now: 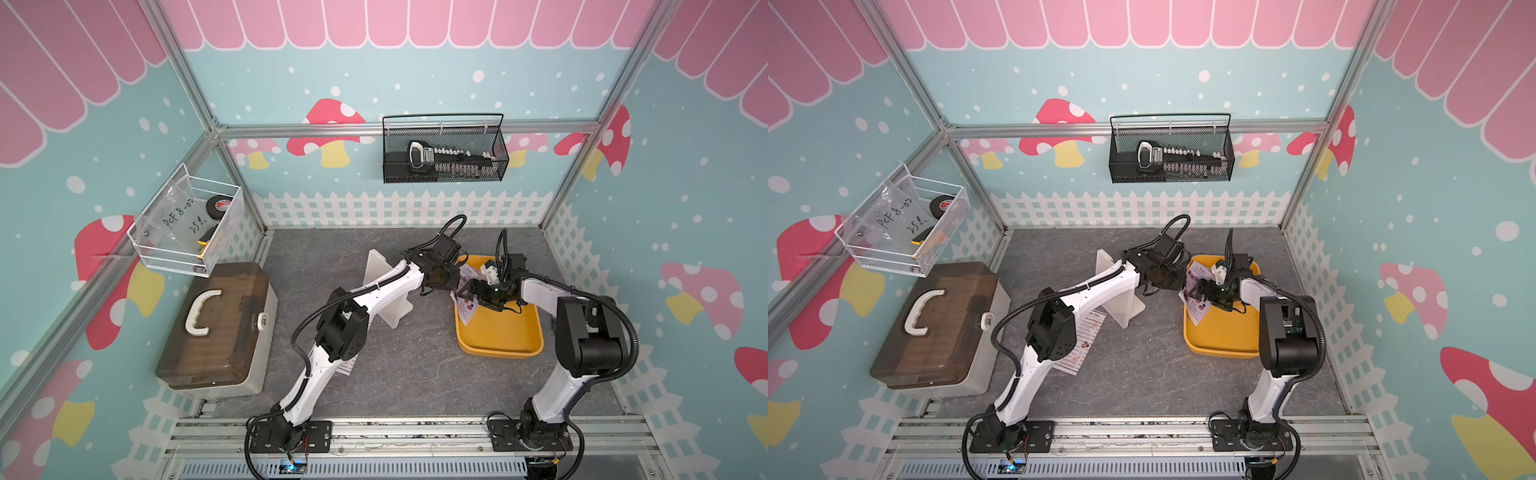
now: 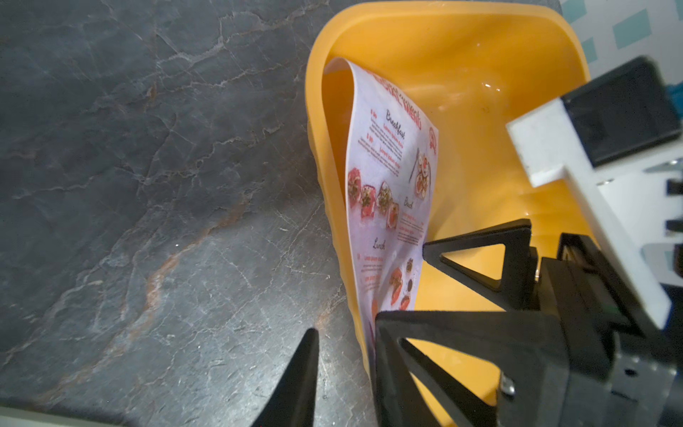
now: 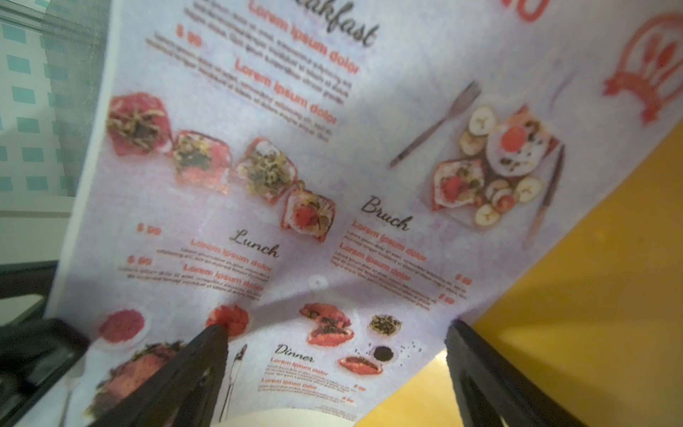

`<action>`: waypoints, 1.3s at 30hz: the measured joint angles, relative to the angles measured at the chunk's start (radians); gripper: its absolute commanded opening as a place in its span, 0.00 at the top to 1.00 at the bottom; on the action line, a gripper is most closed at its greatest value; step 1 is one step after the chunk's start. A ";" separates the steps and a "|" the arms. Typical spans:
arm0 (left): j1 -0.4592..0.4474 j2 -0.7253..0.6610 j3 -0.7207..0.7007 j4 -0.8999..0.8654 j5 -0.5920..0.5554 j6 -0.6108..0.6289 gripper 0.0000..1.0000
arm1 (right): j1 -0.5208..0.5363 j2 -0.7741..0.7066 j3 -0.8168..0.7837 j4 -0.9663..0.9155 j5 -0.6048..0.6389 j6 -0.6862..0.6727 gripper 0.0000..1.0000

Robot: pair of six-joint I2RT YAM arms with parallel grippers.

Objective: Replace the menus in the menu holders
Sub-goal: Pick up the menu from the storage box.

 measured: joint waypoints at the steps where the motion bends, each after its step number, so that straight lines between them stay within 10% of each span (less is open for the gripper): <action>1: 0.000 0.001 0.004 -0.002 0.003 0.000 0.76 | 0.000 0.000 0.000 0.000 0.000 0.000 0.05; 29: -0.004 0.034 0.101 -0.048 0.044 -0.001 0.99 | -0.004 -0.003 0.026 -0.029 0.016 -0.001 0.03; 39: 0.014 0.015 0.146 -0.053 0.079 -0.008 0.99 | -0.090 -0.208 0.026 -0.054 -0.010 0.002 0.01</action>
